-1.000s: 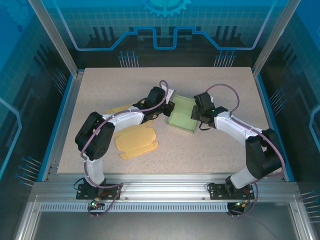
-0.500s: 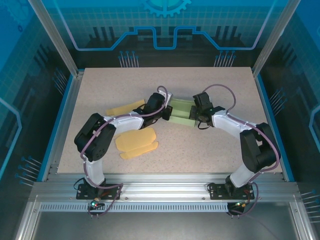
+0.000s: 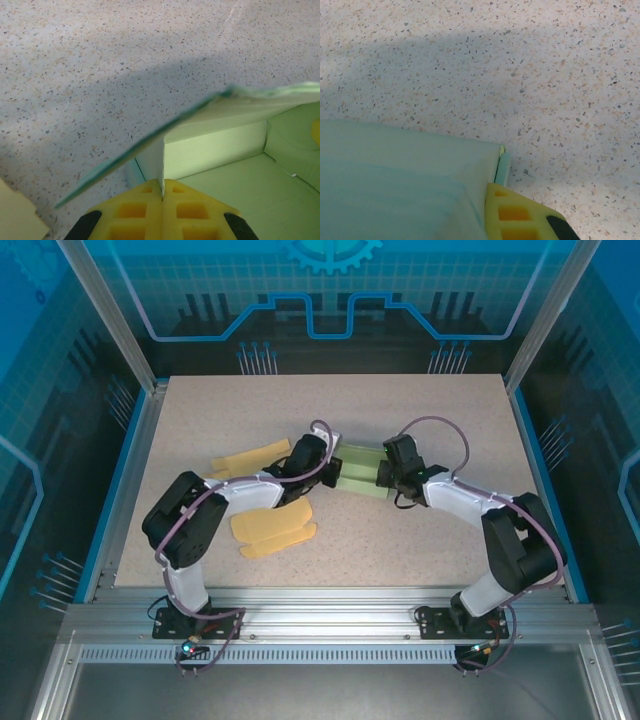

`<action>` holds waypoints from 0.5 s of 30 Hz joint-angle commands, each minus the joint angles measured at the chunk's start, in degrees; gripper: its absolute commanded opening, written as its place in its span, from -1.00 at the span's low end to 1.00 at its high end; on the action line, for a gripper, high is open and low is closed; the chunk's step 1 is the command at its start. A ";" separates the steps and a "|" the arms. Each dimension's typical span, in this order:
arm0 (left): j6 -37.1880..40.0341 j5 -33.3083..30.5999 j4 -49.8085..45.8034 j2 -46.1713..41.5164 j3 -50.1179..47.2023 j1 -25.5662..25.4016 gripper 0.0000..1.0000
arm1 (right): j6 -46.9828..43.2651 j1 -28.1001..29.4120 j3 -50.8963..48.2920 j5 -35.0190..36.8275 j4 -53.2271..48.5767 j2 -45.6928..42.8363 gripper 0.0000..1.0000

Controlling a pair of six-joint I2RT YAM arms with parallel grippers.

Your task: Fold the paper box

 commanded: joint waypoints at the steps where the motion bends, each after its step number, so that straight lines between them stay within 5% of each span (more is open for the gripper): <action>1: -1.69 2.23 -0.47 -2.46 -2.86 -1.41 -0.84 | -1.72 2.06 -2.90 -0.84 1.06 -1.26 -0.93; 15: -6.00 2.60 10.15 -13.83 -15.15 -1.39 0.17 | -2.08 3.63 -7.66 3.67 4.91 -3.43 -0.93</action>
